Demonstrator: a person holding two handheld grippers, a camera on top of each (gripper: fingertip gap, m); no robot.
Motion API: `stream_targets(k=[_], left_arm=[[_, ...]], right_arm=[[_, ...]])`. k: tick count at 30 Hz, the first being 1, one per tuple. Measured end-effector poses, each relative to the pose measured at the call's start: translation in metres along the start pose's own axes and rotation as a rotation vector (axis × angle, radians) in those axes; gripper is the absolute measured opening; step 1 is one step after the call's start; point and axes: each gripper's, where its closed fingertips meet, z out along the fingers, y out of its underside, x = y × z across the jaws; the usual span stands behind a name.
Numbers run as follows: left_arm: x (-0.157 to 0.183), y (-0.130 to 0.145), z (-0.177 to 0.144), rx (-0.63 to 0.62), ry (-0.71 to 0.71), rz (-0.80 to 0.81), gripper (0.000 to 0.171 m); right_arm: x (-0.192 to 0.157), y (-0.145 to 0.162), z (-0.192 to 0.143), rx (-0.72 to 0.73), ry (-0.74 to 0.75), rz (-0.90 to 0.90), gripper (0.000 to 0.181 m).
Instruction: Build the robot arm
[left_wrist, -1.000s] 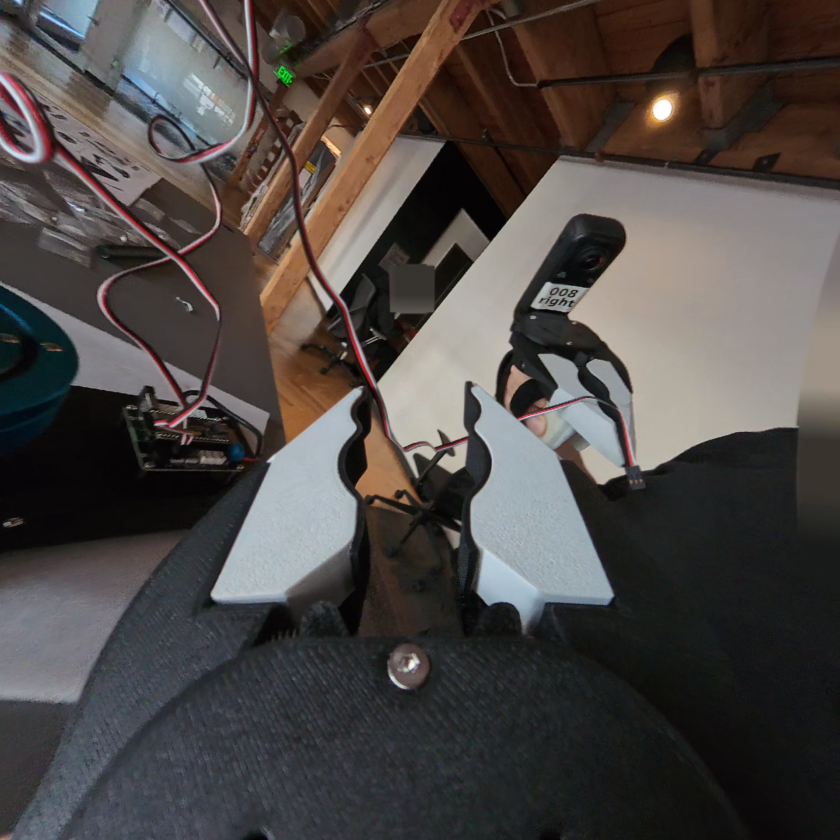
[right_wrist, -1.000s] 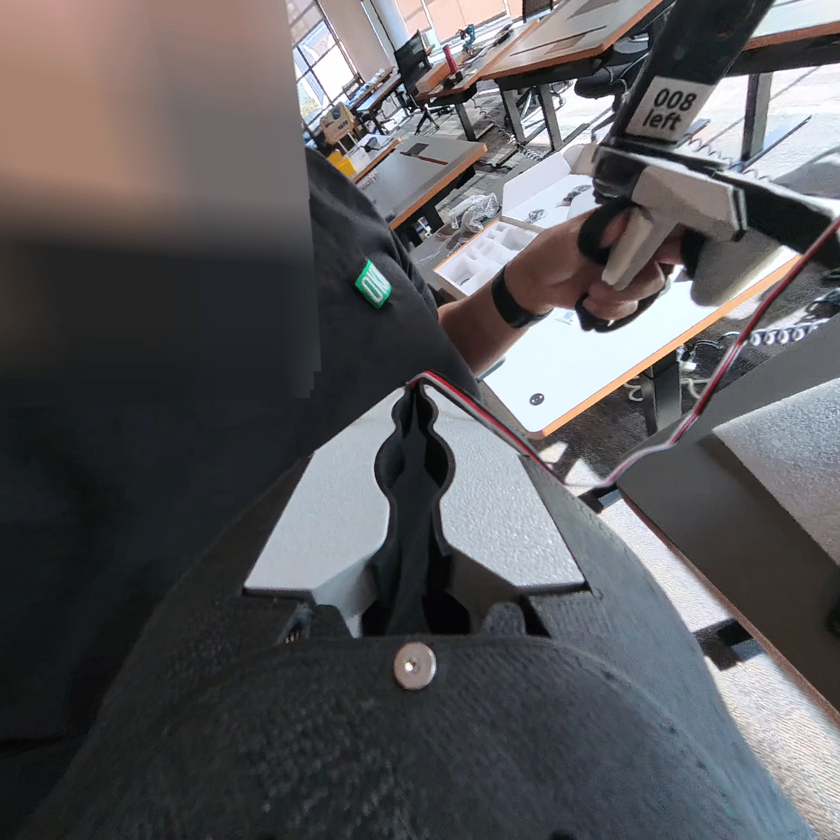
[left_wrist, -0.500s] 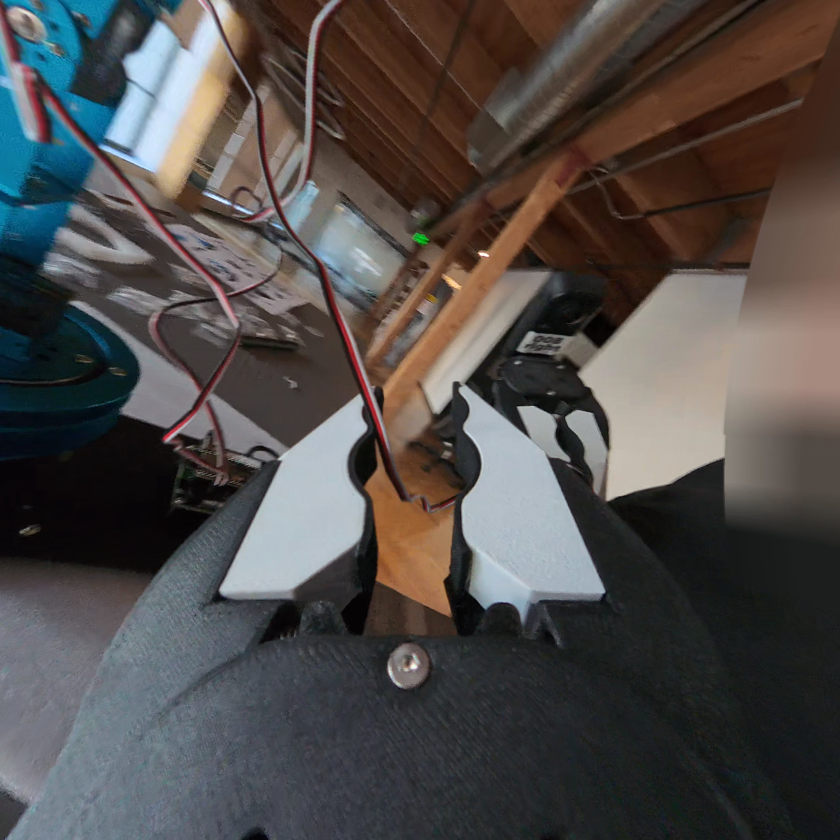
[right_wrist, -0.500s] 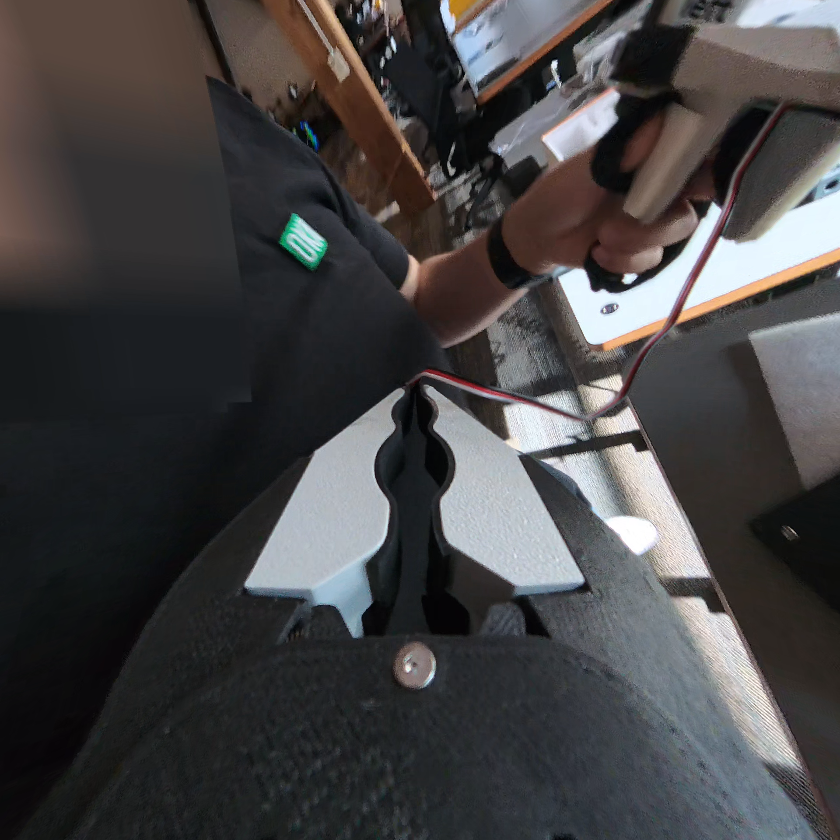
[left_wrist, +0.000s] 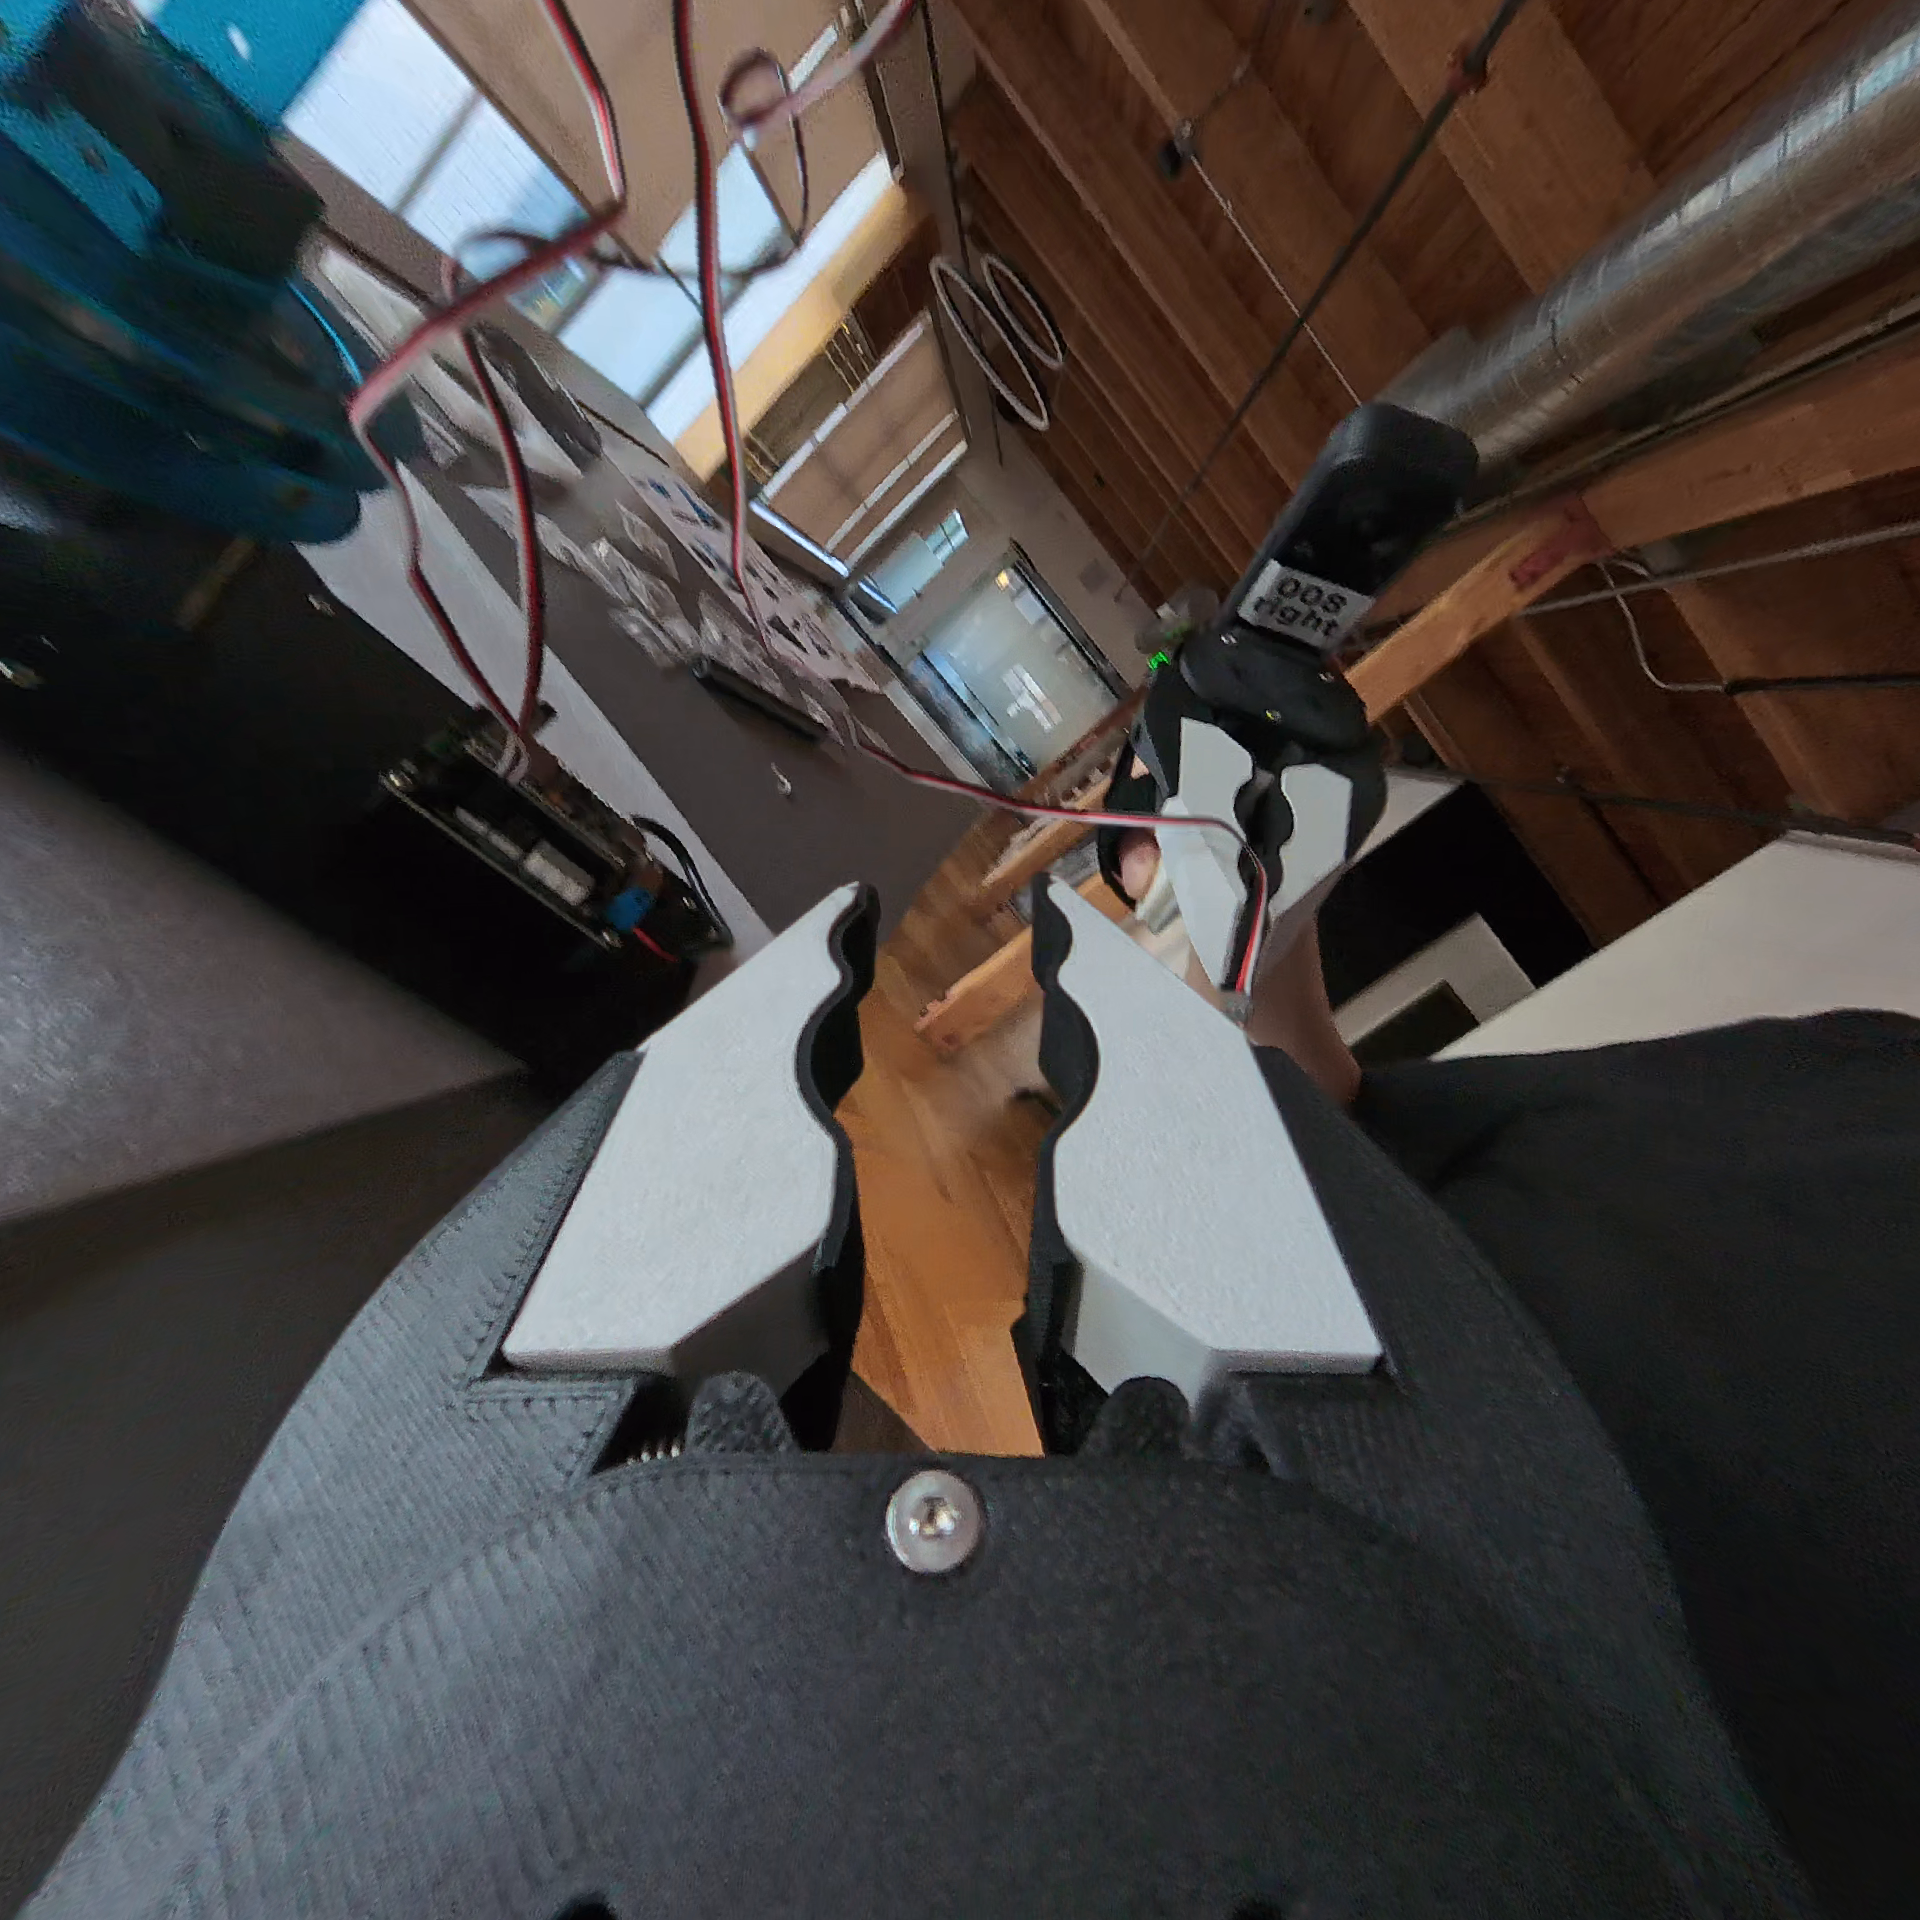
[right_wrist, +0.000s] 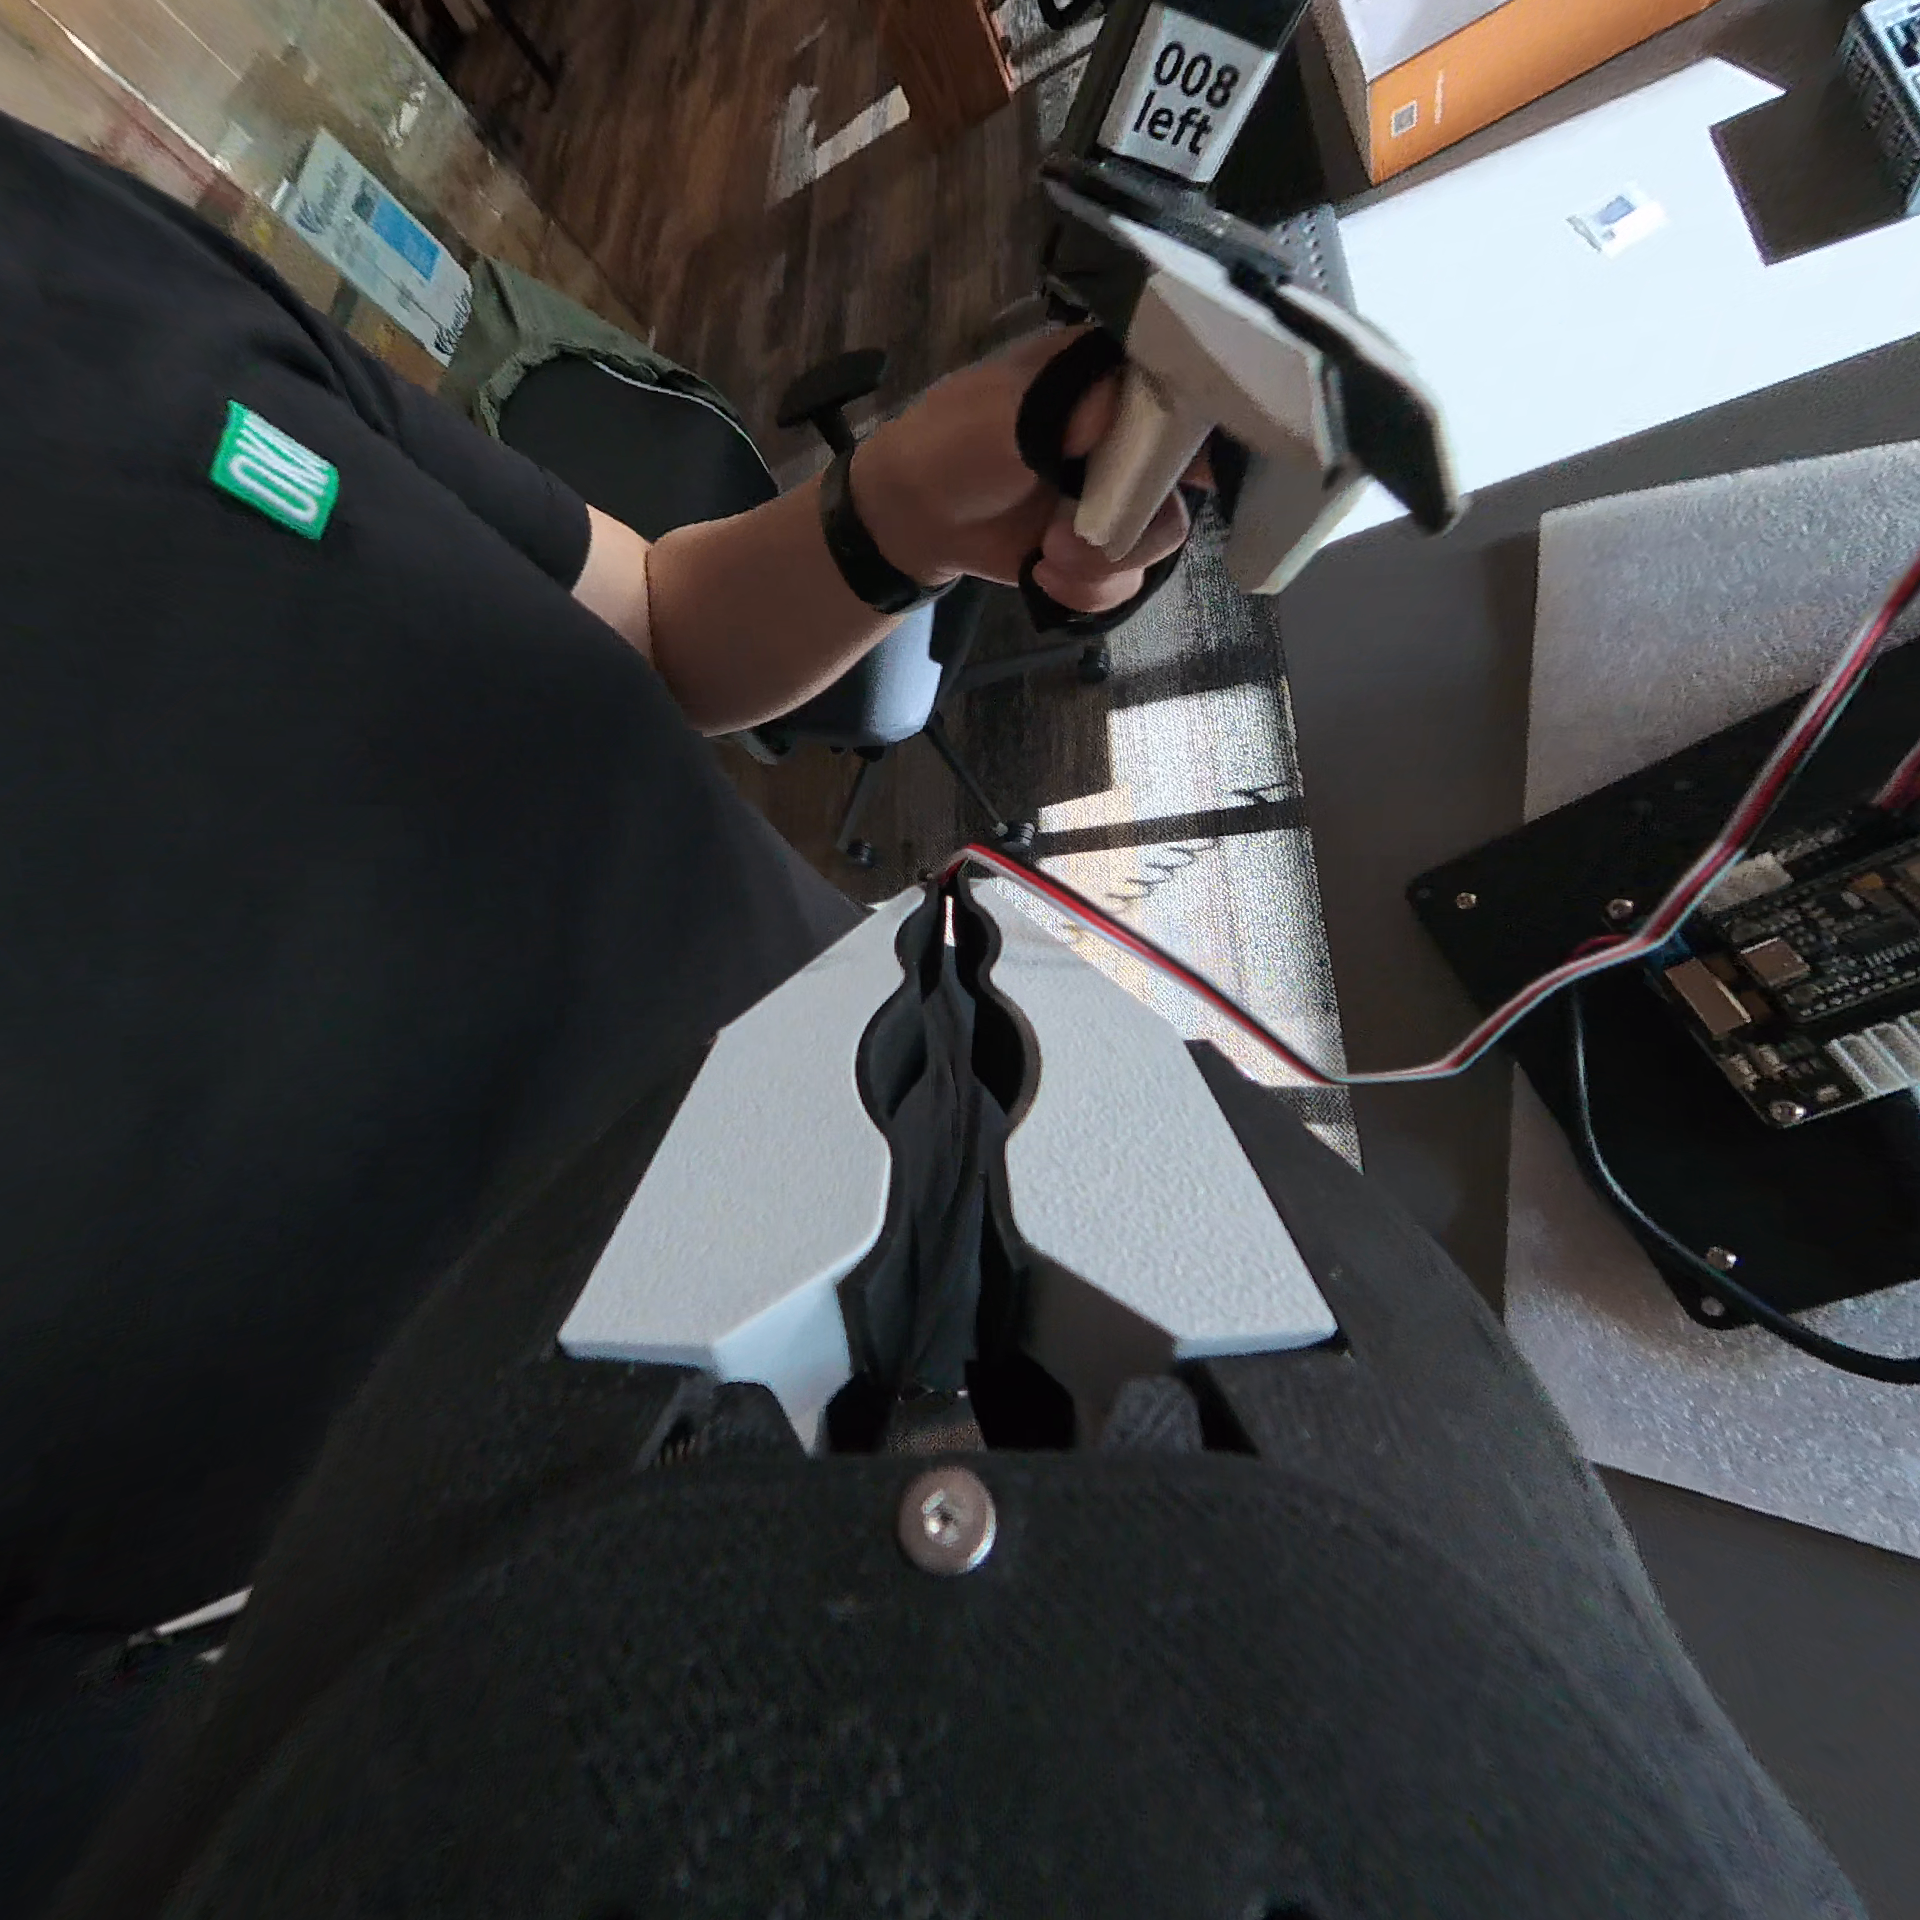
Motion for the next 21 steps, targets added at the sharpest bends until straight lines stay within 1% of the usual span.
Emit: stream_targets(k=[2, 5, 8, 10, 14, 16, 18, 21], left_arm=[[0.006, 0.014, -0.003, -0.05, 0.041, -0.024, 0.028], [0.017, 0.028, -0.002, -0.105, 0.069, -0.018, 0.028], [0.03, 0.033, 0.003, -0.134, 0.053, 0.059, 0.028], [0.032, 0.029, 0.008, -0.125, -0.003, 0.132, 0.028], [0.038, 0.013, 0.029, -0.063, -0.113, 0.219, 0.025], [0.043, 0.009, 0.044, -0.022, -0.196, 0.266, 0.025], [0.048, 0.011, 0.061, 0.031, -0.298, 0.329, 0.025], [0.051, 0.018, 0.088, 0.156, -0.458, 0.362, 0.027]], right_arm=[[-0.003, 0.002, 0.001, 0.045, -0.013, 0.027, 0.002], [-0.004, 0.005, -0.001, 0.106, -0.02, 0.046, 0.001], [0.003, 0.007, -0.01, 0.129, -0.021, 0.061, 0.002], [0.009, 0.007, -0.018, 0.113, -0.017, 0.03, 0.001], [0.033, 0.01, -0.032, 0.058, 0.009, -0.139, 0.001], [0.038, 0.009, -0.04, 0.049, -0.037, -0.212, 0.002], [0.04, 0.012, -0.049, 0.026, -0.097, -0.302, 0.001], [0.046, 0.029, -0.066, -0.071, -0.175, -0.432, 0.001]])
